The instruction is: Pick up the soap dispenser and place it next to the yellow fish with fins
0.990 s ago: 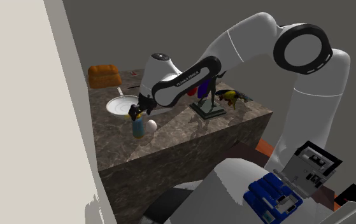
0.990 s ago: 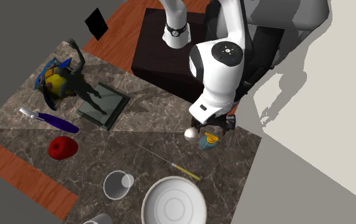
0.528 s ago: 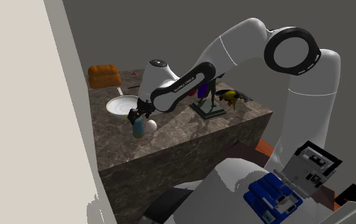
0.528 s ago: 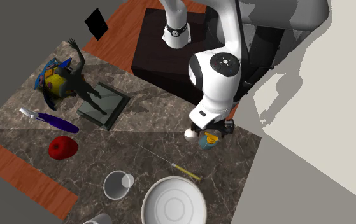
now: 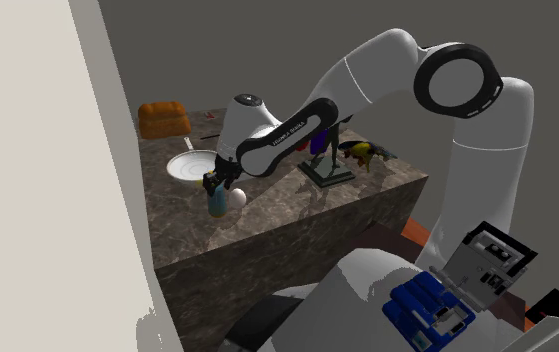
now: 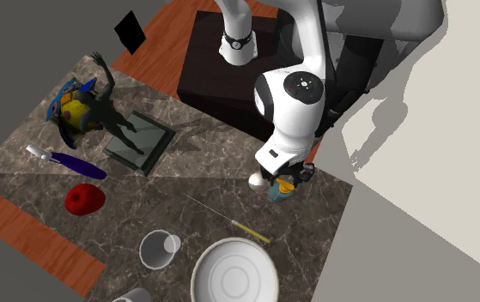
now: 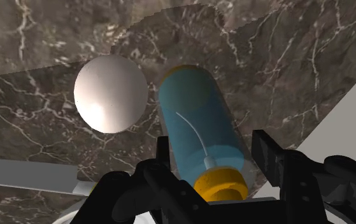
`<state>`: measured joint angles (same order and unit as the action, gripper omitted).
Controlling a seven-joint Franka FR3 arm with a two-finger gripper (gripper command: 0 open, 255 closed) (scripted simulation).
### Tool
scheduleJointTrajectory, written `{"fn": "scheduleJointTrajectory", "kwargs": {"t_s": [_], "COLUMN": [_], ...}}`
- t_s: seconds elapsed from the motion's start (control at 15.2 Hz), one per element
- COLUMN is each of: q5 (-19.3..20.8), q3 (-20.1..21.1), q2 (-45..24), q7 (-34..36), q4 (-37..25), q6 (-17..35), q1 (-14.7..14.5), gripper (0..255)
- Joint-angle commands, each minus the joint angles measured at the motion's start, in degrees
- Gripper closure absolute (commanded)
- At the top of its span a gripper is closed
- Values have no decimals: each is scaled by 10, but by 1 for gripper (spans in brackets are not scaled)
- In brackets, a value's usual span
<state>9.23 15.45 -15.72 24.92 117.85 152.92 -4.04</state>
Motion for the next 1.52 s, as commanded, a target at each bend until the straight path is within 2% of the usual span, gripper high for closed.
{"fn": "scheduleJointTrajectory", "kwargs": {"t_s": [0.0,0.4,1.45], "q5": [0,0,-42], "q3": [0,0,16], "q2": [0,0,66], "q7": [0,0,-31], "q4": [0,0,-45], "q6": [0,0,-108], "q1": [0,0,12], "gripper": [255,255,255]}}
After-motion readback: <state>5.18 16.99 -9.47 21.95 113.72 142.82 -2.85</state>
